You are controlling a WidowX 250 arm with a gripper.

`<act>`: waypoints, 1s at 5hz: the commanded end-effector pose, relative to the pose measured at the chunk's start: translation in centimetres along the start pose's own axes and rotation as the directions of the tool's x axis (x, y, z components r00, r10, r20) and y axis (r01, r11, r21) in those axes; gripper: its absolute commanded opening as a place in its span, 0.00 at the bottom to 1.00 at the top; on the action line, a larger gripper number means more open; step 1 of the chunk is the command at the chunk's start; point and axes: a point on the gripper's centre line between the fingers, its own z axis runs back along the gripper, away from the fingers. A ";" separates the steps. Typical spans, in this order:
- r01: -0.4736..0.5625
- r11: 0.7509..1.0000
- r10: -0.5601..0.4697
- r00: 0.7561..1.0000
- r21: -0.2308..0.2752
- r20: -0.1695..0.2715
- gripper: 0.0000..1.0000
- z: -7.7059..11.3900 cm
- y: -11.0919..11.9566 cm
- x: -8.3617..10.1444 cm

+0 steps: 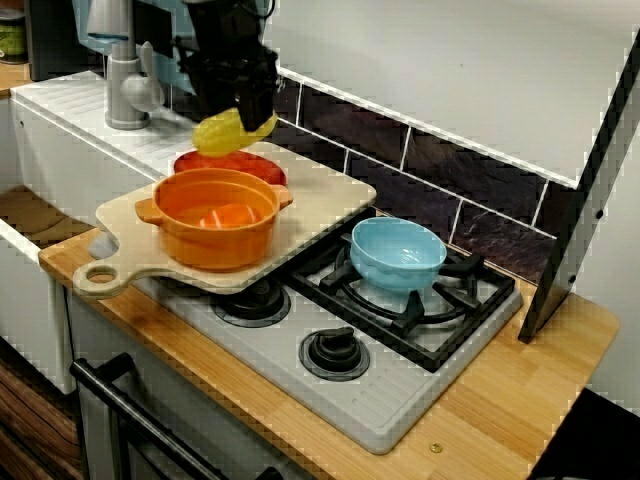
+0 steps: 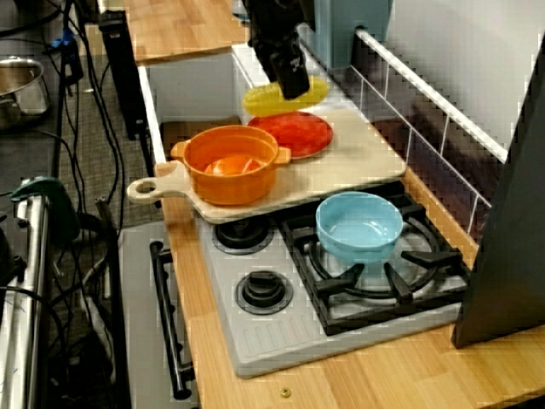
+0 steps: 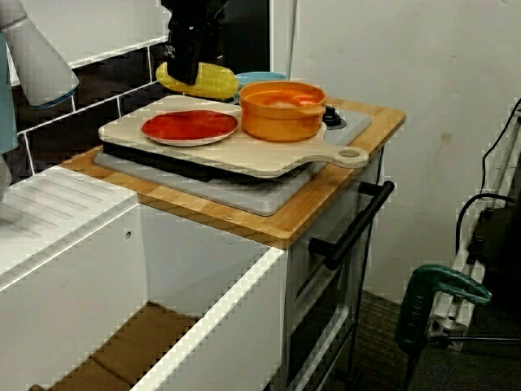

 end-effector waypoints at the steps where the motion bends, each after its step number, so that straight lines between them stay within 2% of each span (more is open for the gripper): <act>1: 0.076 0.996 -0.073 0.995 -0.045 0.068 0.00 3.2 -2.7 2.1; 2: 0.126 0.991 -0.123 0.991 -0.055 0.053 0.00 2.8 -4.7 2.4; 4: 0.227 0.973 -0.225 0.974 -0.047 0.038 0.00 0.7 -8.0 2.1; 5: 0.256 0.965 -0.255 0.967 -0.064 0.011 0.00 0.1 -9.4 2.1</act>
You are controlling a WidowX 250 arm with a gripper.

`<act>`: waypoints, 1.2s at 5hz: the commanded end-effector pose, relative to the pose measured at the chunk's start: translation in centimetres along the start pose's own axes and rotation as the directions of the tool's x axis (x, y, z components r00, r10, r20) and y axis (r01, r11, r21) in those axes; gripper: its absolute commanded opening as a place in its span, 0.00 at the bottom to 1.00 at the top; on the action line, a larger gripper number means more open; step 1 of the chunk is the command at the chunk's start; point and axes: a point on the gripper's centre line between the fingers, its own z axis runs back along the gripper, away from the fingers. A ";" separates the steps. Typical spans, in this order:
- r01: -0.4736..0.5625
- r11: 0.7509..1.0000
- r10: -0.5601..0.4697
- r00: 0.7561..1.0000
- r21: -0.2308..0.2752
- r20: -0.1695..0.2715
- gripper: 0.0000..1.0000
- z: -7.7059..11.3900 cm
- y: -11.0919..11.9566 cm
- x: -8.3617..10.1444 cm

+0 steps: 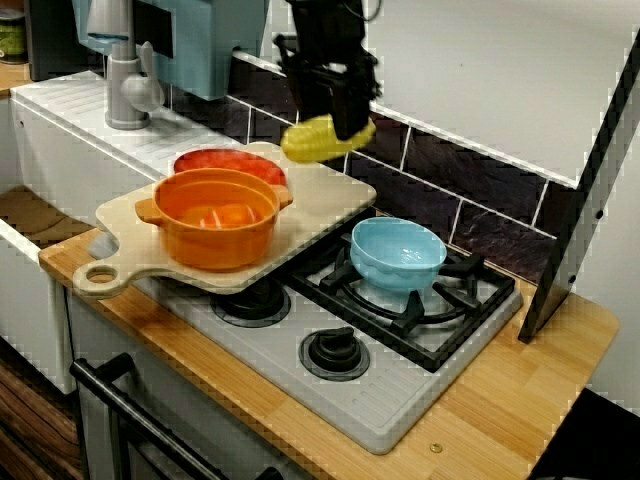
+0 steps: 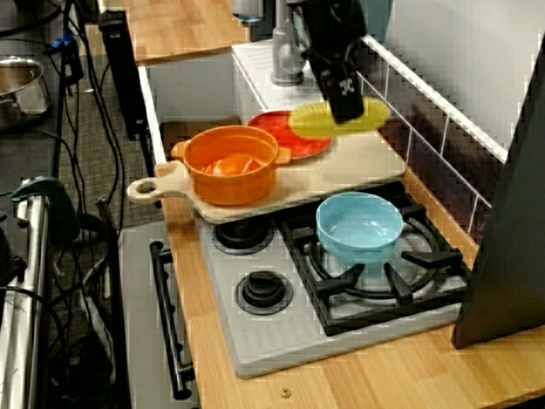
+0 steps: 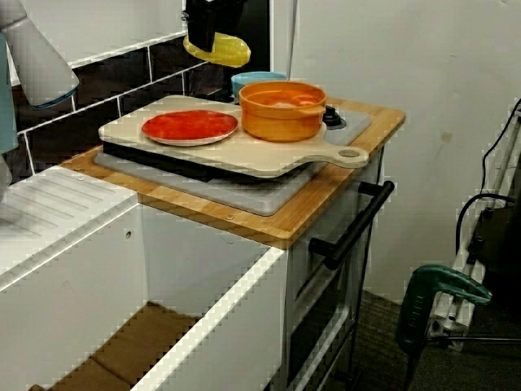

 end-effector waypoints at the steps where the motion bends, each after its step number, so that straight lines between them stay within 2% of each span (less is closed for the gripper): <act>1: 0.070 0.997 -0.069 0.997 -0.025 0.021 0.00 0.8 -2.3 0.7; 2: 0.091 0.995 -0.091 0.996 -0.043 0.008 0.00 0.7 -3.5 0.8; 4: 0.122 0.990 -0.120 0.992 -0.072 0.033 0.00 2.3 -4.6 1.2; 5: 0.133 0.984 -0.128 0.991 -0.121 0.047 0.00 3.3 -5.0 1.5; 6: 0.151 0.975 -0.139 0.987 -0.163 0.080 0.00 3.9 -5.1 1.7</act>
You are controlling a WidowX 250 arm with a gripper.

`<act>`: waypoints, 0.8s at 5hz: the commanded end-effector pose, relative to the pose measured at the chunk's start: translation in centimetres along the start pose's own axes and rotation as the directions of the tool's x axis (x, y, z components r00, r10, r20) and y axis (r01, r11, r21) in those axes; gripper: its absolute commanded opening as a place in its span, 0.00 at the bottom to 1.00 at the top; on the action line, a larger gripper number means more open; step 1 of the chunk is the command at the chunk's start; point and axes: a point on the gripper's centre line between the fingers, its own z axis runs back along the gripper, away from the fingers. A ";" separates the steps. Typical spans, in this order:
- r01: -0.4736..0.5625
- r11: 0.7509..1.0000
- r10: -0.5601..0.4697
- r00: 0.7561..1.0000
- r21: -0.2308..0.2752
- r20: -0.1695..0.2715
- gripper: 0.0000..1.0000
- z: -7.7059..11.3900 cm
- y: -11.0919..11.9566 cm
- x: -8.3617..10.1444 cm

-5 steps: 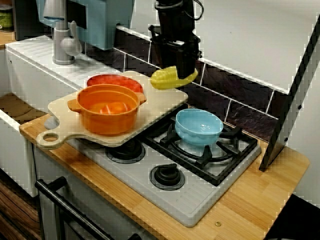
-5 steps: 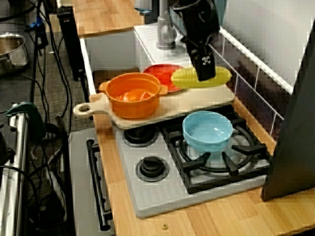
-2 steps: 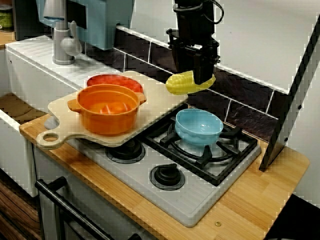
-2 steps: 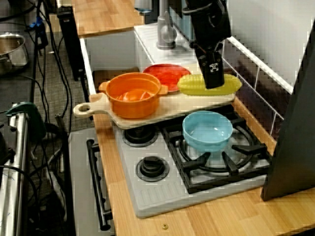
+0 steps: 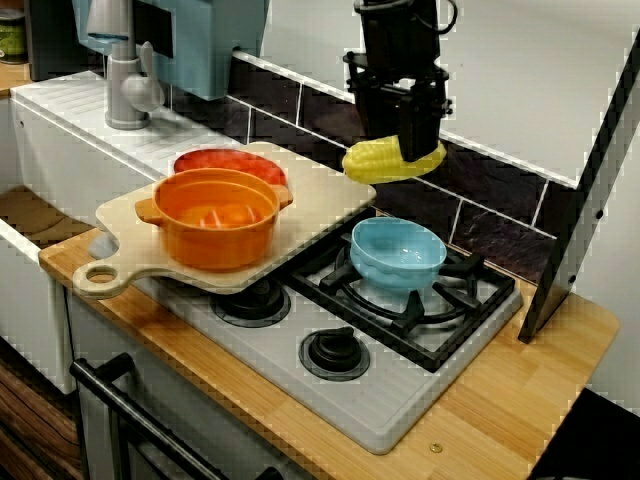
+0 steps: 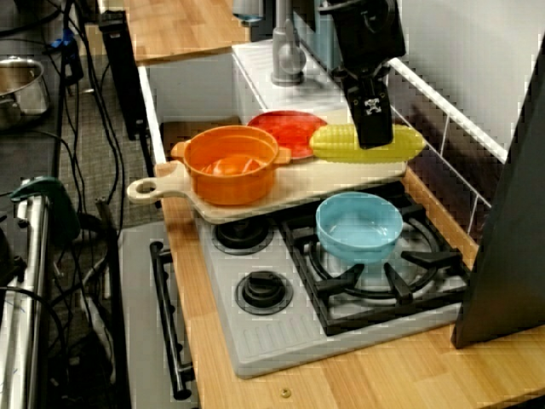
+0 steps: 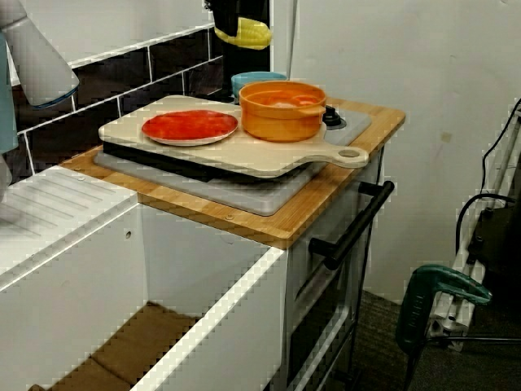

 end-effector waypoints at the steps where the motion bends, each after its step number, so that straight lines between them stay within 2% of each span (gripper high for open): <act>1: 0.040 0.999 -0.034 0.978 -0.026 0.207 0.00 4.5 0.1 0.3; 2: -0.013 0.999 0.003 0.960 0.032 0.281 0.00 5.2 0.3 0.1; 3: -0.051 0.994 0.019 0.955 0.100 0.297 0.00 5.8 0.4 0.2; 4: -0.101 0.974 0.030 0.944 0.202 0.329 0.00 6.3 0.5 0.1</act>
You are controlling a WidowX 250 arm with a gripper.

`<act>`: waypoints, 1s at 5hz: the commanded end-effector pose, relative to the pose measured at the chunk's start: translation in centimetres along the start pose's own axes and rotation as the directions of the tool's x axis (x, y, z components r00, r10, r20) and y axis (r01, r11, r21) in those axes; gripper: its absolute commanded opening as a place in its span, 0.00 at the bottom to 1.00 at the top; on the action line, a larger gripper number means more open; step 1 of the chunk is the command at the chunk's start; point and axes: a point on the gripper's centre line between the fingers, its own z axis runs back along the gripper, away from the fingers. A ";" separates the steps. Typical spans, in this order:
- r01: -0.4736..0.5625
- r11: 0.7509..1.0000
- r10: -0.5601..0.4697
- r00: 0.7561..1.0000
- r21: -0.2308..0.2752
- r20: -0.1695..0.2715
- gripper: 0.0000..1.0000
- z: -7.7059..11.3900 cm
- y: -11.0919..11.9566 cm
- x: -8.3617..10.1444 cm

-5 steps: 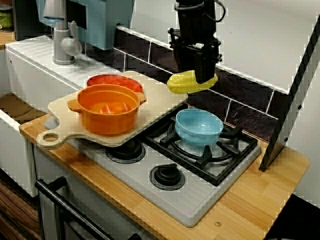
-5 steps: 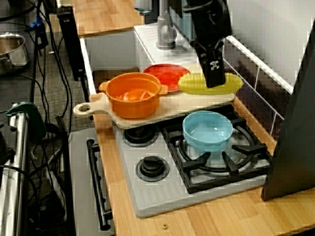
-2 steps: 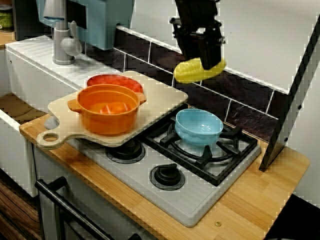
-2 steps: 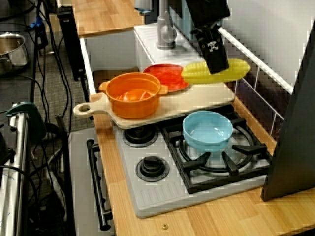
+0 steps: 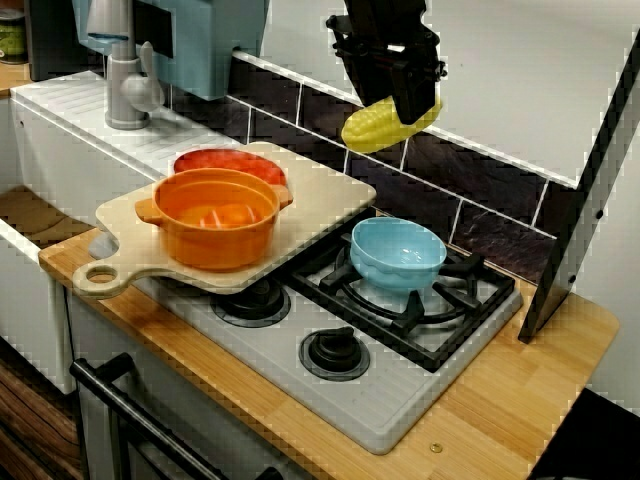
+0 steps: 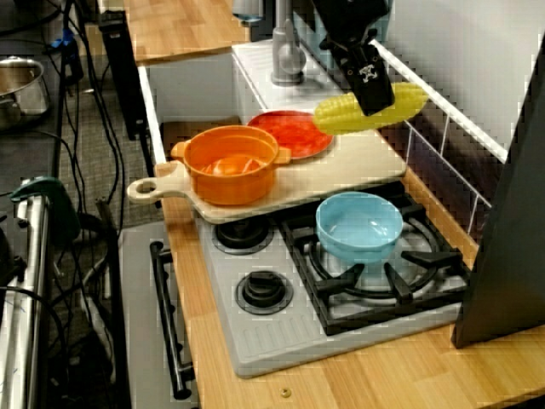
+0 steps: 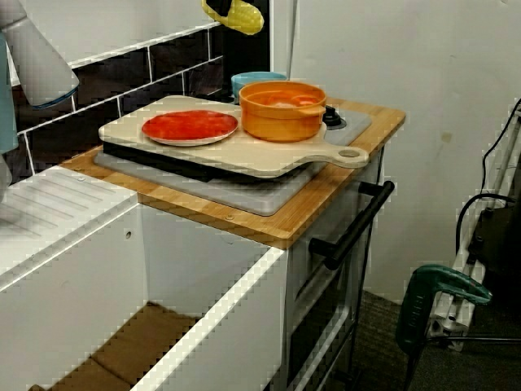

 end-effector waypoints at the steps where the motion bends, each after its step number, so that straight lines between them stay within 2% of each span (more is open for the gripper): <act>1: -0.034 0.972 -0.001 0.988 0.231 0.153 0.00 4.1 -0.1 0.4; 2: -0.053 0.941 -0.011 0.982 0.334 0.187 0.00 4.6 -0.4 0.5; 4: -0.047 0.913 -0.034 0.981 0.405 0.191 0.00 4.6 0.3 0.0; 5: -0.051 0.902 -0.048 0.975 0.428 0.216 0.00 5.1 1.4 -0.6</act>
